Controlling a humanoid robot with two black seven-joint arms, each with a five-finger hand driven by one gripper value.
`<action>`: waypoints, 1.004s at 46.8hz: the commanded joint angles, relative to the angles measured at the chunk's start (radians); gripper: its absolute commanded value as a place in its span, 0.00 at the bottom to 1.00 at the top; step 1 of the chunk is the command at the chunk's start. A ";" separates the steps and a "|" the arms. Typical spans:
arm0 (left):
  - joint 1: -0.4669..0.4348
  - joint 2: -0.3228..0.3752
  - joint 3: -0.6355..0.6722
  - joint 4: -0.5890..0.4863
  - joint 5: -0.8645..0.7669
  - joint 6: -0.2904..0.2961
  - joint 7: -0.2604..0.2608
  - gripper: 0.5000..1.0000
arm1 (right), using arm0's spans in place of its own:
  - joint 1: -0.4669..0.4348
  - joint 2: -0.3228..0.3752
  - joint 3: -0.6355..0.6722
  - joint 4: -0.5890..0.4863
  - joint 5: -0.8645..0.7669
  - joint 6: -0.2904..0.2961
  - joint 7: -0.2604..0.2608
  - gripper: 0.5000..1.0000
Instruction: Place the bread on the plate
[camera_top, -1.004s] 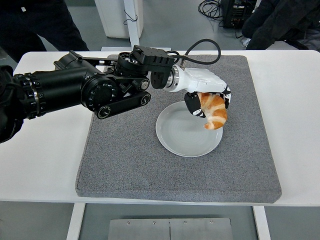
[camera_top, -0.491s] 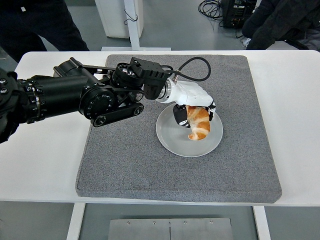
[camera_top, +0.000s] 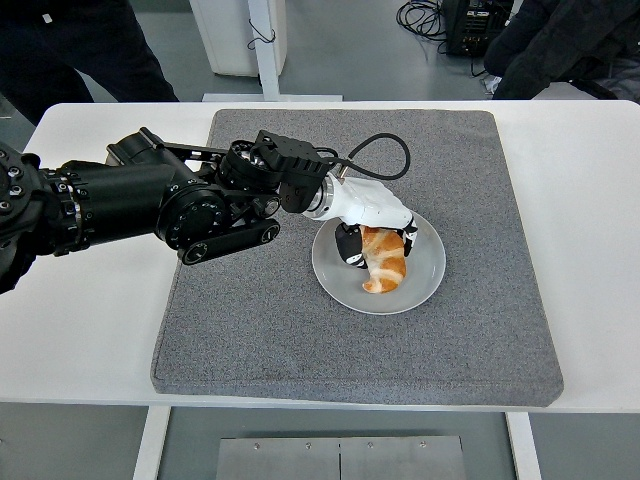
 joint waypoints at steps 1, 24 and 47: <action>0.002 0.000 -0.001 0.003 0.000 0.000 0.003 0.00 | 0.000 0.000 0.000 0.000 0.000 0.000 0.000 1.00; -0.020 0.000 -0.003 -0.006 -0.011 -0.009 0.000 1.00 | 0.000 0.000 0.000 0.000 0.000 0.000 0.000 1.00; -0.215 0.000 -0.086 -0.074 -0.147 -0.123 -0.003 1.00 | 0.000 0.000 0.000 0.000 0.000 0.000 0.000 1.00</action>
